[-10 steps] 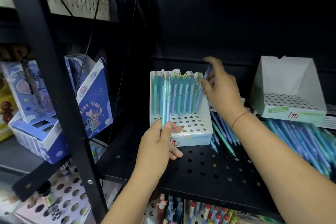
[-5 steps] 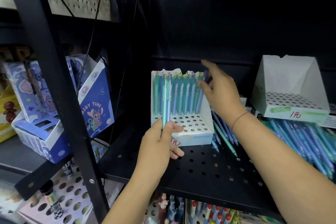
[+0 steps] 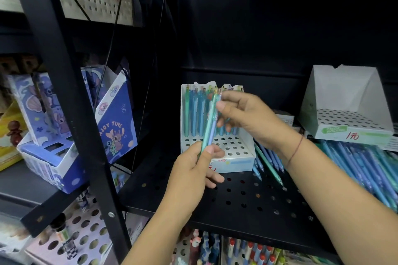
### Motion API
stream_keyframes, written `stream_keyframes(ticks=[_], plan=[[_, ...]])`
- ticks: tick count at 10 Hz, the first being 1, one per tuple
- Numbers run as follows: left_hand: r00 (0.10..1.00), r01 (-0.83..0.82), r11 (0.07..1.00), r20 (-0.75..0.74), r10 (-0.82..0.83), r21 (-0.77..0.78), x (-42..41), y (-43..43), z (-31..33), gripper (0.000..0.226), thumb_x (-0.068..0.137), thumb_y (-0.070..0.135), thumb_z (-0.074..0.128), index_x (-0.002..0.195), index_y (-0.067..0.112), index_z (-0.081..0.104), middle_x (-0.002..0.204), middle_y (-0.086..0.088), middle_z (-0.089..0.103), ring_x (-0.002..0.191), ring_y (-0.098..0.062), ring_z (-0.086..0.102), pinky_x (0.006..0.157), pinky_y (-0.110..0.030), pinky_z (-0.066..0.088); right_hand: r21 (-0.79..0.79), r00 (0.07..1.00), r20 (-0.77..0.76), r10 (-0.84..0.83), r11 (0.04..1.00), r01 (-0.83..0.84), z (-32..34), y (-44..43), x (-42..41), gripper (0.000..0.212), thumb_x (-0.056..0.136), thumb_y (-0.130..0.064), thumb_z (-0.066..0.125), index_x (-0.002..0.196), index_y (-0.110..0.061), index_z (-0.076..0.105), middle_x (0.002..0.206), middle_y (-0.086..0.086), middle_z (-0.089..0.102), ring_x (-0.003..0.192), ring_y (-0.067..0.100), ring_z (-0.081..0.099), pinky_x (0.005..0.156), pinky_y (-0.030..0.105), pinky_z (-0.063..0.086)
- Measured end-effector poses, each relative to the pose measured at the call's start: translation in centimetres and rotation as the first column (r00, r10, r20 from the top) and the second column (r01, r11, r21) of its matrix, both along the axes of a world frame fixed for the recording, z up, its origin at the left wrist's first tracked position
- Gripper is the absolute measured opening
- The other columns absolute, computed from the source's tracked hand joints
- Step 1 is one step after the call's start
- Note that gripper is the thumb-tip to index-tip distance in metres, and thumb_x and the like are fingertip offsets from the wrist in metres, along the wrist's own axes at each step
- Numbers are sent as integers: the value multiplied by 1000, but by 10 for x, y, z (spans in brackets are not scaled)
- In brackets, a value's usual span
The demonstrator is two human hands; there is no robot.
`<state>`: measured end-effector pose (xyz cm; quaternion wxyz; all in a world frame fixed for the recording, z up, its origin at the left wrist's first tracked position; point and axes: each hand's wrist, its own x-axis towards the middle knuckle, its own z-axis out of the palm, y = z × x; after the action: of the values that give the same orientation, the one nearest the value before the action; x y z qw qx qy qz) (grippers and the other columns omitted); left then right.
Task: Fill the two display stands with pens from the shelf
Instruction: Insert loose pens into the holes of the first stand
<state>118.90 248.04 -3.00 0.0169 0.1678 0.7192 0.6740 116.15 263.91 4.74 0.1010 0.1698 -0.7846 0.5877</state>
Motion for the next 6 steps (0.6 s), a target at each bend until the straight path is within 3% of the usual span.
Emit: stream_keyframes(ticks=[1,2,3,4,6], plan=[[1000,-1,1000,5,1,3,0,0,-1,22,101,29,43,101,26,65,97,15,73,67,-23,70,57,-25,52,-73,999,-3,36,997,-36,-2,-5,0,14,93,-9,56,102,-2,63,74,5,65,60,9,58,56,19,50],[1000,-16,1000,16,15,26,-1,-1,-1,23,101,29,43,103,24,65,98,15,73,68,-24,70,58,-26,53,-204,988,-82,-128,973,109,6,7,-2,14,95,-8,53,102,-10,64,77,2,69,61,8,58,57,18,51],[1000,-27,999,18,26,30,-1,-1,-1,25,101,29,41,103,22,65,97,14,73,68,-23,70,58,-26,53,-171,857,-271,-439,898,406,9,27,-6,20,95,-10,54,114,-17,57,80,2,70,64,10,62,63,24,53],[999,-31,999,9,31,26,-2,0,-2,25,101,29,41,102,22,65,97,15,73,67,-22,71,58,-26,54,-33,713,-449,-538,808,589,3,37,-9,23,93,-14,57,114,-22,52,76,1,69,72,16,65,76,40,56],[1000,-27,999,9,27,29,-2,-1,-2,25,102,29,41,101,23,65,96,15,73,68,-22,71,58,-26,54,125,701,-507,-502,761,636,-4,32,-13,25,93,-16,58,117,-18,51,78,7,66,71,18,62,73,38,55]])
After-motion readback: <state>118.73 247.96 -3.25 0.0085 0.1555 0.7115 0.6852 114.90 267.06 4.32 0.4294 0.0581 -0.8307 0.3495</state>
